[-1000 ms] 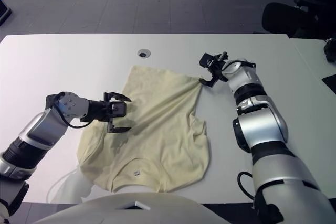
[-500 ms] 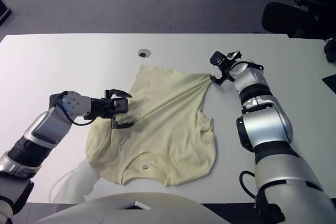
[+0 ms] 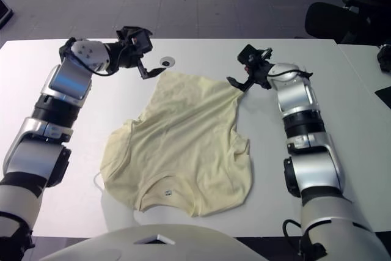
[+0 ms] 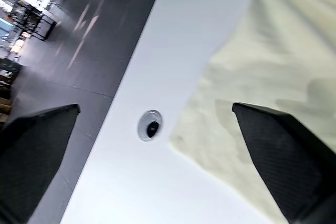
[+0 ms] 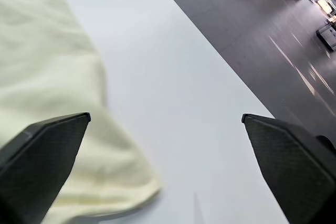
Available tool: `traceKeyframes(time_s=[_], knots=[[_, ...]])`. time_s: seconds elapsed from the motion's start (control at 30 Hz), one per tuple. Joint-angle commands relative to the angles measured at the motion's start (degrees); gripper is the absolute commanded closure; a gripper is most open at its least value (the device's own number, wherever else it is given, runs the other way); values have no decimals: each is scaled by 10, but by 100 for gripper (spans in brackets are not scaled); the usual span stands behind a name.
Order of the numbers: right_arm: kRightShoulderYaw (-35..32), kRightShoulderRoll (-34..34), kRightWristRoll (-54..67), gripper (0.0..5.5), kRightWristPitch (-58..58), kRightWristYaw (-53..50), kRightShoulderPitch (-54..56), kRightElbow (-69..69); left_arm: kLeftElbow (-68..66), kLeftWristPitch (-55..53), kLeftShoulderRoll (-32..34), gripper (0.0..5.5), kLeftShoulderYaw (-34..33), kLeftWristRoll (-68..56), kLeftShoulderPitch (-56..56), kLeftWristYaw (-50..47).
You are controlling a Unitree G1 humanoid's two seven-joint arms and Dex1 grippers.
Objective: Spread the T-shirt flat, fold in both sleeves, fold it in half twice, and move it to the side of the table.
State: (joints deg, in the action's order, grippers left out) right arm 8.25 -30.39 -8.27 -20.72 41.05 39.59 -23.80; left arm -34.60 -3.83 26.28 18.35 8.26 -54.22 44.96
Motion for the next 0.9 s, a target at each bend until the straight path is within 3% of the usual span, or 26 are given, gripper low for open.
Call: traceKeyframes(time_s=[0.03,0.2,0.5,0.9], knots=[[-28,-13,35,14,-131,8,-121,277,-253,140,-53,10,38,67,-89,-46],[-35,-14,38,14,-200,-8,-171,392,-375,199,-64,10,78,138,-93,-134],[-36,-27,54,14,-260,-27,-177,452,-429,199,-57,10,63,162,-55,-171],[-31,-34,60,14,-263,-55,-172,438,-421,201,-63,10,-39,103,-75,-184]])
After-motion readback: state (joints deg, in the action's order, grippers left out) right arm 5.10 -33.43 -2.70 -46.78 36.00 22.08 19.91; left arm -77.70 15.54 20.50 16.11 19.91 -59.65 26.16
